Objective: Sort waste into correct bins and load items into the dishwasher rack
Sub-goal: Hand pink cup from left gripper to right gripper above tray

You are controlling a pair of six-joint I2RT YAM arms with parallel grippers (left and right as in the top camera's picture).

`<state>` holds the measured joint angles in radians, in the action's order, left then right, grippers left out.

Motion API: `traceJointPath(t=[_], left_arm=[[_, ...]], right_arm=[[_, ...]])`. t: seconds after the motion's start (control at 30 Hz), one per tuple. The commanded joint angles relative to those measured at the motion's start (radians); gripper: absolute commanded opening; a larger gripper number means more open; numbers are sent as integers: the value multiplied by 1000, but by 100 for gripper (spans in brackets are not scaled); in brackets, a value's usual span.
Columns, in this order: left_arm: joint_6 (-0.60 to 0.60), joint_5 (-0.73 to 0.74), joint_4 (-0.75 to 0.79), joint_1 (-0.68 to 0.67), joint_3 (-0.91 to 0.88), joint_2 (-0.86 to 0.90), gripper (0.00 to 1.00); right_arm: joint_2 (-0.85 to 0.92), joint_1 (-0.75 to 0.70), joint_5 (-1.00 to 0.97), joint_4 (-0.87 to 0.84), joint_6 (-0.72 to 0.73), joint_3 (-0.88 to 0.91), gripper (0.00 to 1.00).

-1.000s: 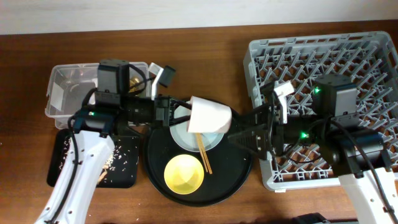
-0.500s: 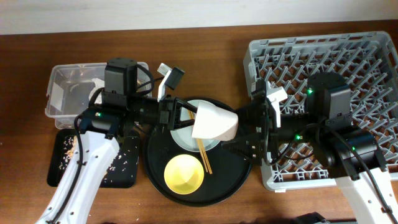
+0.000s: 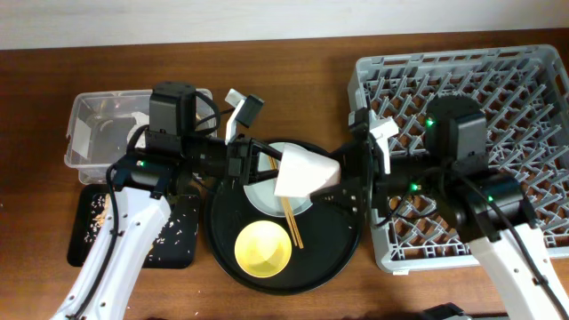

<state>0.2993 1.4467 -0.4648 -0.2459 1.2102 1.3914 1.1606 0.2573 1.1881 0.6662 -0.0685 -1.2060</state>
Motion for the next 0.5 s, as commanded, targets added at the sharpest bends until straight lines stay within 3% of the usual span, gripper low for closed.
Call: traceJointPath(t=[0.0,0.07,0.17,0.23,0.47], left_arm=[[3,31,5,-1,16,-4,0],[3,30,5,-1,16,-4,0],[2,13,5,-1,16,-4,1],[2,-22,3,-1,16,-4,8],[-3,-120,-39,-1,16,-4,11]], right_arm=[[26,7,-14,-16,-2,-16,69],[30,7,-14,-22,-2,-16,66],[29,7,-14,-40,-2,-16,49],[29,7,-14,-52,-2,-16,41],[29,2,-14,-86,-2,-17,40]])
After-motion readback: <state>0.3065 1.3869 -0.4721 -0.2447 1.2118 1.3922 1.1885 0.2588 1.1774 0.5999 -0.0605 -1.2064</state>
